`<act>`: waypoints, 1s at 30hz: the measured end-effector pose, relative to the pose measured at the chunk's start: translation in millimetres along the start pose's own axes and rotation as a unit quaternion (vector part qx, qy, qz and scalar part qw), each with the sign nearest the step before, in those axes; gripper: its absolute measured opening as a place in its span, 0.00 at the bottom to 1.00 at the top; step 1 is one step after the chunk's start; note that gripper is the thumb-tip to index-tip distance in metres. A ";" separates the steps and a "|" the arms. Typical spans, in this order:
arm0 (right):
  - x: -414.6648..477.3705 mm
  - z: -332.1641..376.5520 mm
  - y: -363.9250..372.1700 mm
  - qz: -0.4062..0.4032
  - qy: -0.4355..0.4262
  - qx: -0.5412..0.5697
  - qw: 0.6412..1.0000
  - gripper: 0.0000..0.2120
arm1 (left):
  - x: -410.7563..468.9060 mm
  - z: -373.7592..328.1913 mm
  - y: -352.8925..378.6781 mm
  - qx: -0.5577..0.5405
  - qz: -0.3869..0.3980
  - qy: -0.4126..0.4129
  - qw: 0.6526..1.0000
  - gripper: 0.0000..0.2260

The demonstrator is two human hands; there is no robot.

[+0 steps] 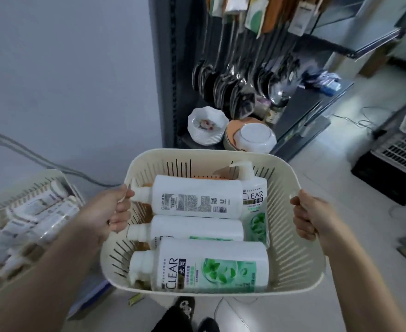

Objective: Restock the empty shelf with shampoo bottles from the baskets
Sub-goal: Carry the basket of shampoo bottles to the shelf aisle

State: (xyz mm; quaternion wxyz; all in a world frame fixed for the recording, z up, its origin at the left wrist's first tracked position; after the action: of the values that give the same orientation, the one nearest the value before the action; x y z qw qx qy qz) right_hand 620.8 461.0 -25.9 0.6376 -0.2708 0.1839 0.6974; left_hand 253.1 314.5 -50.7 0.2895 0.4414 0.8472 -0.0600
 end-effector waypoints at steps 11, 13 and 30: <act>10.0 -29.2 -133.3 -0.143 0.010 0.134 0.981 0.16 | 61.6 -11.0 182.1 0.133 0.124 -0.016 0.983 0.11; 12.5 -32.8 -157.0 -0.166 0.016 0.153 0.974 0.16 | 67.3 -10.5 215.4 0.152 0.146 -0.020 0.977 0.11; 118.9 14.3 -408.0 -0.233 0.044 0.162 0.958 0.17 | 114.0 42.1 532.7 0.176 0.219 -0.052 0.958 0.12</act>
State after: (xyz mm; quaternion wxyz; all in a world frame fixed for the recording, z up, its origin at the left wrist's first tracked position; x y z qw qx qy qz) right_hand 1017.4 612.3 -51.1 0.8092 -0.2297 0.2539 0.4775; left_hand 638.0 702.1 -65.4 0.2565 0.6565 0.6897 -0.1661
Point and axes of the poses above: each hand's wrist, its own x-axis towards the middle knuckle, its own y-axis out of the palm, z = x × y, the point moved 6 cm from there along x, towards the middle knuckle, and after that the axes turned 6 degrees about y, right-handed, at the moved point
